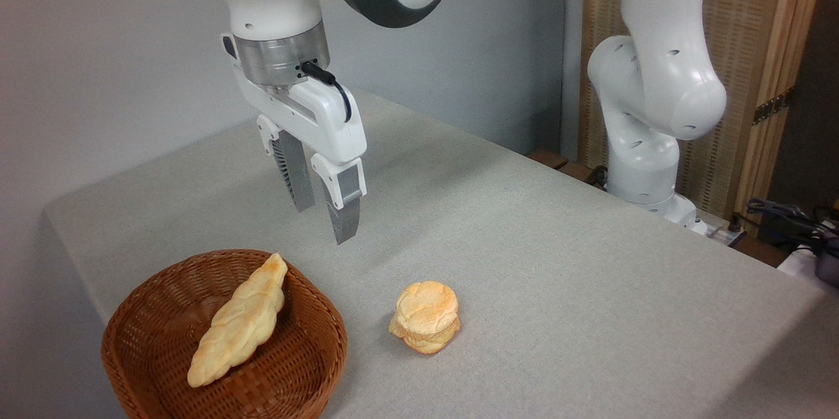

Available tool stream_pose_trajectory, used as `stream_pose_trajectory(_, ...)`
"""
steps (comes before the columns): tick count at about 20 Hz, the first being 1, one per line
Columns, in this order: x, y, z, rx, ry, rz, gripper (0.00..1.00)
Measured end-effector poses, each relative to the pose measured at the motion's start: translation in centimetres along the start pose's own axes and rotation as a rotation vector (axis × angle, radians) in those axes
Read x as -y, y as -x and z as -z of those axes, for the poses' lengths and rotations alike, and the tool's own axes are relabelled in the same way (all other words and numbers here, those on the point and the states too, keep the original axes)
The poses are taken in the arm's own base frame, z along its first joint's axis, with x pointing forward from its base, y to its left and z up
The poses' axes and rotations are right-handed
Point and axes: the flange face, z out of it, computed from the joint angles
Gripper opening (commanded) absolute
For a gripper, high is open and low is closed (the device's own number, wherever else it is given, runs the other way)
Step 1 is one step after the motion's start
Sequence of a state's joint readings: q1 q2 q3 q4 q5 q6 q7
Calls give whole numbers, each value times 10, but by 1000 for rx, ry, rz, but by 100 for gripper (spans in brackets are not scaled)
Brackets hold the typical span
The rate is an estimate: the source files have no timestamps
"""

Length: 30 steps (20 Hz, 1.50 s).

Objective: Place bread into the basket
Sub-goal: 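Move the gripper over the round golden bun and lower around it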

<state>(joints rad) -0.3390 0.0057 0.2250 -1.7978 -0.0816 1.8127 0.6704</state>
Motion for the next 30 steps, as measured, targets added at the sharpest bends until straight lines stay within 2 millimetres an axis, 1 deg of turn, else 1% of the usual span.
stream_pose_trajectory(6, 9, -12, -13, -31, -36, 2, 100)
stream_pose_trajectory(8, 11, -12, -16, -26, -39, -10, 100)
stream_pose_trajectory(10, 18, -3, -15, -21, -43, -61, 100)
stream_pose_trajectory(14, 37, 34, -8, -25, -39, -72, 100)
stream_pose_trajectory(15, 40, 46, -11, -6, -42, -67, 100)
stream_pose_trajectory(16, 43, 58, -19, 31, -51, -72, 100)
stream_pose_trajectory(17, 45, 70, -32, 80, -57, -84, 100)
stream_pose_trajectory(20, 45, 88, -60, 144, -35, -85, 100)
stream_pose_trajectory(23, 43, 94, -77, 174, -16, -88, 100)
stream_pose_trajectory(30, 47, 91, -102, 207, -4, -89, 100)
